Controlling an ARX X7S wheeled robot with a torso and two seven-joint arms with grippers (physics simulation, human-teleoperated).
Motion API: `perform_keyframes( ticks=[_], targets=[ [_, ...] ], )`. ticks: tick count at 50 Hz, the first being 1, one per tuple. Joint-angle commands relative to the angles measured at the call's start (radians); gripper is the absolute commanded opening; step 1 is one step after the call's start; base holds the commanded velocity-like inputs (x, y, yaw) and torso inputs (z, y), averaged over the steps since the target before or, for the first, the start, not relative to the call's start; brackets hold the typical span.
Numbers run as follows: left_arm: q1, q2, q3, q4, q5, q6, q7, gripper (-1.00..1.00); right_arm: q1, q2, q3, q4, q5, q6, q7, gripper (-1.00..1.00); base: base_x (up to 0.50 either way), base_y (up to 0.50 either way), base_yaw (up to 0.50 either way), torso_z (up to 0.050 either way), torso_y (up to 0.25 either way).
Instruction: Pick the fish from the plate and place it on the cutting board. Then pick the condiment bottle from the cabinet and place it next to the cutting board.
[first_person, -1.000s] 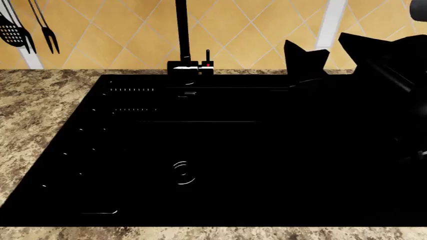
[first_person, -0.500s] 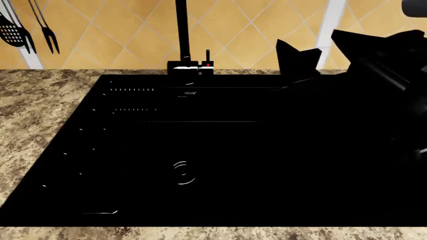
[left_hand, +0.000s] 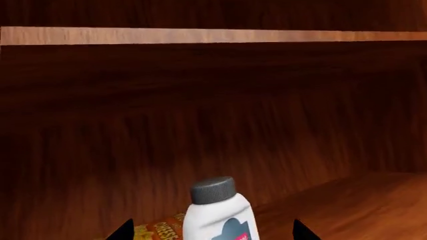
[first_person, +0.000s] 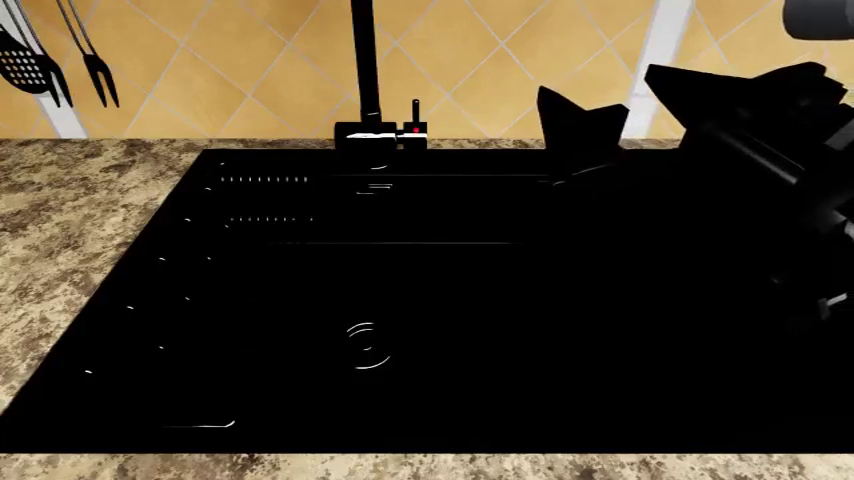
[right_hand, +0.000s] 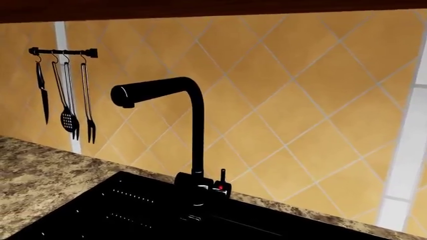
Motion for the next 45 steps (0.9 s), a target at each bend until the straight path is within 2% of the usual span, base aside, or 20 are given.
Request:
perform_keyframes(
  ticks=[1, 12, 45],
  targets=[
    [-0.005, 0.079, -0.114, -0.242, 0.230, 0.190, 0.095, 1.00, 0.005, -0.005, 0.008, 0.024, 0.011, 0.008, -0.028, 1.00, 0.00, 0.00, 0.00, 0.000, 0.000],
    [-0.005, 0.085, -0.116, -0.328, 0.202, 0.267, 0.078, 1.00, 0.006, -0.026, 0.006, 0.060, 0.007, 0.020, -0.024, 1.00, 0.00, 0.00, 0.00, 0.000, 0.000],
    [0.039, 0.058, -0.083, -0.370, 0.148, 0.277, 0.023, 1.00, -0.013, -0.048, 0.002, 0.087, 0.002, 0.033, -0.006, 1.00, 0.00, 0.00, 0.00, 0.000, 0.000]
  ],
)
